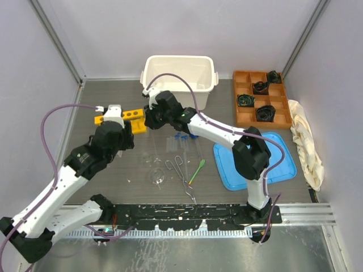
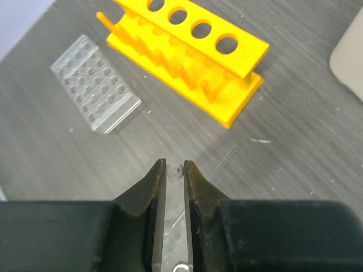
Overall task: Organize the chemistry lab equipment
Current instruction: Insert the test tube into the slot of the test tube rack.
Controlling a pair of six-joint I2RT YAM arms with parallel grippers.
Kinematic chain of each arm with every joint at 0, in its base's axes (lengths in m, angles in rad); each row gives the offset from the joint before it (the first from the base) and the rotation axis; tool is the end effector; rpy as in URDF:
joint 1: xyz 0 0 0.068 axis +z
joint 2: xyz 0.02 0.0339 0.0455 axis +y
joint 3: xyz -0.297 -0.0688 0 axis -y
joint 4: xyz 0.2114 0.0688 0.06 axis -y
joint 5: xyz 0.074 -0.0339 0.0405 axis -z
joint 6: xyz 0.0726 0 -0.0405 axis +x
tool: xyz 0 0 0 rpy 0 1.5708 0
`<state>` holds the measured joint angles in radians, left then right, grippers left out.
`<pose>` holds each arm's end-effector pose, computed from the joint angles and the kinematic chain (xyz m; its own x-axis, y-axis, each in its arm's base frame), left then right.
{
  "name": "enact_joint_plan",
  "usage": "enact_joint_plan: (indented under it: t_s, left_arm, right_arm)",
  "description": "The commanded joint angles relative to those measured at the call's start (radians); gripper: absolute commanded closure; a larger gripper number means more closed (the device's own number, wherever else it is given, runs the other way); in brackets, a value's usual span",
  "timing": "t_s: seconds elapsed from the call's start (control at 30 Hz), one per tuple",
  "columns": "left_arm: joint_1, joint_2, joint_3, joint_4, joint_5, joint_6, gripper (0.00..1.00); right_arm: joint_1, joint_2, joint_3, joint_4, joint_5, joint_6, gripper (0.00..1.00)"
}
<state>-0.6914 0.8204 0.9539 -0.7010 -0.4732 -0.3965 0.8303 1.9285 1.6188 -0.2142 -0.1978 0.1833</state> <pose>0.1258 -0.0612 0.3438 -0.4868 -0.0433 -0.8724 0.0905 0.9909 -0.0997 0.3061 0.3561 0.3118 -0.4847 -0.2654 -0.8334 -0.7630 0.5942 0.2545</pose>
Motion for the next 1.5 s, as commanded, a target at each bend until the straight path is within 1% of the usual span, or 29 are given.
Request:
enact_joint_plan:
  t_s: [0.0,0.1,0.13,0.17,0.23,0.43,0.57,0.63,0.87,1.47]
  left_arm:
    - [0.178,0.085,0.072,0.006,0.077,0.014,0.48]
    - [0.365,0.134,0.092,0.025,0.271,0.011,0.49]
    - [0.414,0.145,0.100,0.027,0.315,0.010,0.50]
    - [0.451,0.161,0.109,0.026,0.350,0.012,0.50]
    - [0.482,0.172,0.119,0.023,0.368,0.022,0.51]
    - [0.516,0.178,0.119,0.029,0.373,0.028,0.51]
    - [0.538,0.187,0.115,0.031,0.384,0.037,0.51]
    - [0.551,0.191,0.115,0.031,0.398,0.039,0.51]
    - [0.583,0.199,0.117,0.032,0.429,0.049,0.51]
    - [0.587,0.215,0.089,0.052,0.474,0.033,0.52]
  right_arm:
    - [0.031,0.052,0.090,0.145,0.145,-0.097,0.99]
    - [0.036,0.091,0.135,0.171,0.169,-0.113,0.99]
    - [0.037,0.106,0.153,0.174,0.173,-0.113,0.99]
    - [0.037,0.116,0.174,0.174,0.175,-0.114,0.99]
    - [0.036,0.133,0.210,0.180,0.180,-0.116,0.99]
    - [0.036,0.192,0.321,0.199,0.221,-0.154,0.99]
    - [0.036,0.258,0.419,0.152,0.212,-0.160,0.99]
    - [0.036,0.278,0.435,0.142,0.209,-0.156,0.99]
    - [0.036,0.289,0.418,0.129,0.212,-0.148,0.99]
    - [0.036,0.242,0.307,0.151,0.230,-0.153,0.99]
